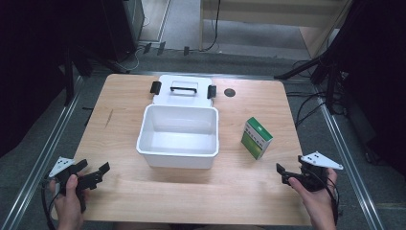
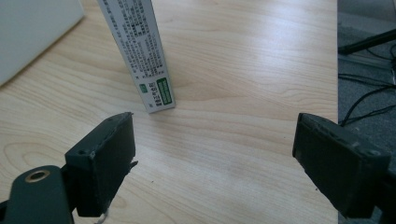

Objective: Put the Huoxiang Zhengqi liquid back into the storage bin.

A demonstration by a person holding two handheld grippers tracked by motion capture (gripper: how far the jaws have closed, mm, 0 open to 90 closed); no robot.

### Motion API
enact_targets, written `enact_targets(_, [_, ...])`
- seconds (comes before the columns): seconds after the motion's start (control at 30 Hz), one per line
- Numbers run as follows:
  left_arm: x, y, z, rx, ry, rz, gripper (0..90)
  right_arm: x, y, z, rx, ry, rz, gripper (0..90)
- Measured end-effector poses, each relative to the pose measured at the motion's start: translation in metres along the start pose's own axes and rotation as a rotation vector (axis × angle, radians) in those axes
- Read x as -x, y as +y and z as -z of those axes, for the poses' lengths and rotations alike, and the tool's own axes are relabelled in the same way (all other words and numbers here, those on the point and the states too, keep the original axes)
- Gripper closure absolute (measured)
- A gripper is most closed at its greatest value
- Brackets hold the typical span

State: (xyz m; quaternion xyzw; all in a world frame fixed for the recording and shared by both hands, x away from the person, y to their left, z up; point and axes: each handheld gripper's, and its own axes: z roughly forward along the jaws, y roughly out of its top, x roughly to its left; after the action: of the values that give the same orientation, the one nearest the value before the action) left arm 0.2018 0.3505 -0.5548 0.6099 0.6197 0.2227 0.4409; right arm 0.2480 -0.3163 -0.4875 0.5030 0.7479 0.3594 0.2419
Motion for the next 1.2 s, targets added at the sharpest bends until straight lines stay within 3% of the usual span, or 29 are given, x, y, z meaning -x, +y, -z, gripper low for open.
enact_targets(0.47, [0.0, 0.0, 0.0, 0.0, -0.002, 0.001, 4.5, -0.002, 0.031, -0.014, -0.297, 0.015, 0.093, 13.5])
enact_targets(0.63, [0.0, 0.0, 0.0, 0.0, -0.004, 0.003, 4.5, -0.007, 0.042, -0.021, -0.413, -0.008, 0.136, 13.5])
enact_targets(0.77, [-0.001, 0.0, 0.0, 0.002, -0.005, 0.006, 4.5, -0.013, 0.05, -0.025, -0.493, 0.013, 0.154, 13.5])
enact_targets(0.9, [-0.001, 0.0, 0.0, 0.005, -0.009, 0.01, 4.5, -0.019, 0.062, -0.028, -0.535, 0.002, 0.185, 14.5])
enact_targets(1.03, [-0.001, 0.0, 0.001, 0.008, -0.01, 0.009, 4.5, -0.023, 0.074, -0.03, -0.538, -0.002, 0.187, 15.4])
enact_targets(1.2, [-0.002, 0.0, 0.001, 0.009, -0.011, 0.012, 4.5, -0.031, 0.087, -0.033, -0.555, -0.014, 0.23, 15.5])
